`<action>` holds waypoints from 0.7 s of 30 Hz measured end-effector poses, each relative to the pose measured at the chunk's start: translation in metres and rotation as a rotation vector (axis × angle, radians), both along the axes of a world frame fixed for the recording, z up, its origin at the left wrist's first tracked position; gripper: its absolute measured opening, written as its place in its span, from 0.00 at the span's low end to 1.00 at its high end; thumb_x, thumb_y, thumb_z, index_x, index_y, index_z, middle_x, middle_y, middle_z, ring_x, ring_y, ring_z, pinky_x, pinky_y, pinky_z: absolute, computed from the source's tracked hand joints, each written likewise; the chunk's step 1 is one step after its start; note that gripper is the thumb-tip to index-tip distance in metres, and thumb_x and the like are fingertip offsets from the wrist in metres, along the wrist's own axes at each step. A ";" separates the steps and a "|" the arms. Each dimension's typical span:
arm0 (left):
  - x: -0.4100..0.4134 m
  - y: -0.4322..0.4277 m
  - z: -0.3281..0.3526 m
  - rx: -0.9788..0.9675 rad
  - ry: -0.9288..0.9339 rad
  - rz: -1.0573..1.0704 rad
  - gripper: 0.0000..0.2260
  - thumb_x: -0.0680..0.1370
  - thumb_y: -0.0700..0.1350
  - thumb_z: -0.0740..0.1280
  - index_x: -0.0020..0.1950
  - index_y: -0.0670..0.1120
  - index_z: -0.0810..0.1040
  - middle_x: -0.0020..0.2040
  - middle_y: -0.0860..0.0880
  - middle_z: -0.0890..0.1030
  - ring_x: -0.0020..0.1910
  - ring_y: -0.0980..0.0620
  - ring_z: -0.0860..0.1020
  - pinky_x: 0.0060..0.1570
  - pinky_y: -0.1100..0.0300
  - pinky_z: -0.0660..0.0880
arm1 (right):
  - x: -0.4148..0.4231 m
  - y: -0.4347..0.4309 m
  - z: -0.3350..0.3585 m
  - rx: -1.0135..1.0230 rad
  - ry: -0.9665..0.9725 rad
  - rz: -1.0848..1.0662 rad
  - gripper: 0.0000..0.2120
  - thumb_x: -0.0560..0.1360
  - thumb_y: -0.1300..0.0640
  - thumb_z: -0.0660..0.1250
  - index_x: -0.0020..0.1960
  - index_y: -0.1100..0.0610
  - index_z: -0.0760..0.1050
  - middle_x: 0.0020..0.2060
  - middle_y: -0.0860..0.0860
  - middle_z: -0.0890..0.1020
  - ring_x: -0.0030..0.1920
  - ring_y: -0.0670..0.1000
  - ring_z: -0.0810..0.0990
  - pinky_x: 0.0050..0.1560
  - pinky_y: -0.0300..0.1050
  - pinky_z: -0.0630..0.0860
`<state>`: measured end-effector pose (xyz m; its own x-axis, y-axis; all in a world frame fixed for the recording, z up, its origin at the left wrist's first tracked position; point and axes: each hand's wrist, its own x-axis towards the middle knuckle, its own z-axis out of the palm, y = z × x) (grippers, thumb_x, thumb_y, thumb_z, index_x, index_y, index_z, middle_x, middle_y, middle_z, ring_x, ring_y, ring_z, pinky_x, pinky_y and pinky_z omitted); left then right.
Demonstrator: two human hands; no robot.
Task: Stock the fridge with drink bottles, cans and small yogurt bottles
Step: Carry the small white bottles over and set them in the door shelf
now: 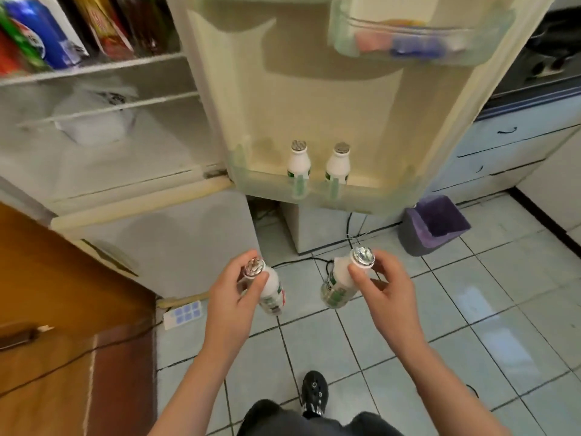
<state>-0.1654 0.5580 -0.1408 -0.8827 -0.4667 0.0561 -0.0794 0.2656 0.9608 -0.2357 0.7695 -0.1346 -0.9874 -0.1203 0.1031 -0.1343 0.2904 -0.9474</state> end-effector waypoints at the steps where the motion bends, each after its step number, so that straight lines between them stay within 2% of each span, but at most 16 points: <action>1: -0.010 -0.005 0.005 0.008 0.004 0.014 0.18 0.77 0.39 0.67 0.54 0.64 0.73 0.53 0.63 0.78 0.52 0.66 0.77 0.48 0.76 0.71 | -0.013 -0.008 0.006 -0.007 0.009 -0.003 0.11 0.73 0.54 0.69 0.50 0.41 0.73 0.48 0.42 0.78 0.49 0.38 0.77 0.44 0.31 0.75; 4: -0.039 -0.021 0.018 0.001 0.025 0.021 0.18 0.77 0.41 0.68 0.54 0.66 0.73 0.52 0.67 0.78 0.53 0.66 0.77 0.48 0.75 0.71 | -0.049 -0.029 0.019 -0.051 0.043 -0.033 0.10 0.73 0.54 0.69 0.50 0.41 0.74 0.47 0.38 0.78 0.50 0.39 0.78 0.45 0.37 0.77; 6: -0.059 -0.035 0.027 0.015 0.053 0.012 0.16 0.75 0.47 0.68 0.53 0.68 0.73 0.53 0.68 0.78 0.53 0.65 0.77 0.48 0.75 0.71 | -0.071 -0.041 0.026 -0.074 0.067 -0.065 0.08 0.72 0.51 0.69 0.50 0.43 0.75 0.47 0.40 0.79 0.50 0.41 0.78 0.46 0.40 0.77; 9: -0.095 -0.055 0.042 0.040 0.114 -0.042 0.16 0.73 0.50 0.66 0.52 0.73 0.74 0.54 0.65 0.80 0.54 0.63 0.78 0.52 0.72 0.72 | -0.099 -0.057 0.041 -0.052 0.159 -0.131 0.09 0.69 0.44 0.68 0.49 0.41 0.74 0.47 0.41 0.79 0.50 0.42 0.79 0.45 0.34 0.76; 12: -0.136 -0.071 0.057 0.052 0.165 -0.131 0.16 0.72 0.52 0.66 0.53 0.74 0.74 0.55 0.63 0.80 0.57 0.61 0.77 0.56 0.67 0.72 | -0.123 -0.069 0.061 0.017 0.264 -0.211 0.08 0.68 0.43 0.67 0.47 0.38 0.73 0.45 0.35 0.78 0.48 0.39 0.78 0.42 0.28 0.73; 15: -0.178 -0.086 0.073 0.016 0.238 -0.189 0.15 0.71 0.57 0.66 0.56 0.72 0.74 0.56 0.62 0.79 0.58 0.59 0.77 0.57 0.65 0.72 | -0.146 -0.078 0.079 0.023 0.324 -0.311 0.07 0.68 0.43 0.67 0.45 0.37 0.73 0.43 0.35 0.79 0.46 0.38 0.79 0.40 0.27 0.73; 18: -0.218 -0.099 0.076 0.007 0.289 -0.208 0.15 0.72 0.55 0.65 0.56 0.71 0.74 0.56 0.63 0.79 0.58 0.58 0.77 0.59 0.60 0.72 | -0.171 -0.088 0.091 -0.009 0.342 -0.402 0.06 0.67 0.43 0.67 0.43 0.39 0.74 0.41 0.39 0.80 0.45 0.41 0.79 0.39 0.28 0.73; 21: -0.248 -0.108 0.070 0.016 0.293 -0.237 0.17 0.73 0.50 0.66 0.54 0.72 0.73 0.54 0.69 0.78 0.56 0.64 0.77 0.57 0.68 0.71 | -0.192 -0.100 0.100 0.027 0.375 -0.435 0.09 0.65 0.48 0.69 0.42 0.40 0.72 0.41 0.40 0.79 0.44 0.41 0.79 0.41 0.32 0.76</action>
